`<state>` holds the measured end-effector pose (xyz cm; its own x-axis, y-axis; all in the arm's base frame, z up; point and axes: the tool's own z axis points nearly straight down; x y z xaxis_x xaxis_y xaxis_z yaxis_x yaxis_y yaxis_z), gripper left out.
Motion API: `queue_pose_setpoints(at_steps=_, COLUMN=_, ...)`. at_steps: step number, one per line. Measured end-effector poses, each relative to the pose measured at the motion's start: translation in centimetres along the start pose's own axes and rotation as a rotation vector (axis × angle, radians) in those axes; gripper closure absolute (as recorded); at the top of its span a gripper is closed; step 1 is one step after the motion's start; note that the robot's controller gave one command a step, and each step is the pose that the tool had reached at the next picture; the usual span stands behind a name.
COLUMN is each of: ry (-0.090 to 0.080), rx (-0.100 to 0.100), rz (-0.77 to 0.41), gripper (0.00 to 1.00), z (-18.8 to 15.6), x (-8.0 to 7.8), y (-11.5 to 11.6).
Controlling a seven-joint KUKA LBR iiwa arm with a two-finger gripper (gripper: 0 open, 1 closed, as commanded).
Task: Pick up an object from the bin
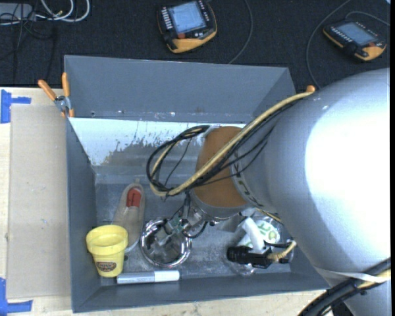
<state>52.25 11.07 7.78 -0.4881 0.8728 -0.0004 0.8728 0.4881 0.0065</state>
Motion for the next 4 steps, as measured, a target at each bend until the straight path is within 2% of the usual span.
queue_pose_setpoints(at_steps=1, ry=0.003, rx=0.005, rz=-0.121, gripper=0.0, z=0.9, x=-3.8, y=-3.7)
queue_pose_setpoints(at_steps=2, ry=-0.001, rx=-0.004, rz=-0.21, gripper=0.0, z=-10.0, x=-3.0, y=3.7)
queue_pose_setpoints(at_steps=3, ry=0.002, rx=-0.002, rz=-0.298, gripper=0.0, z=-1.8, x=9.1, y=9.8)
queue_pose_setpoints(at_steps=4, ry=-0.001, rx=-0.003, rz=-0.295, gripper=1.0, z=-2.1, x=8.7, y=9.8)
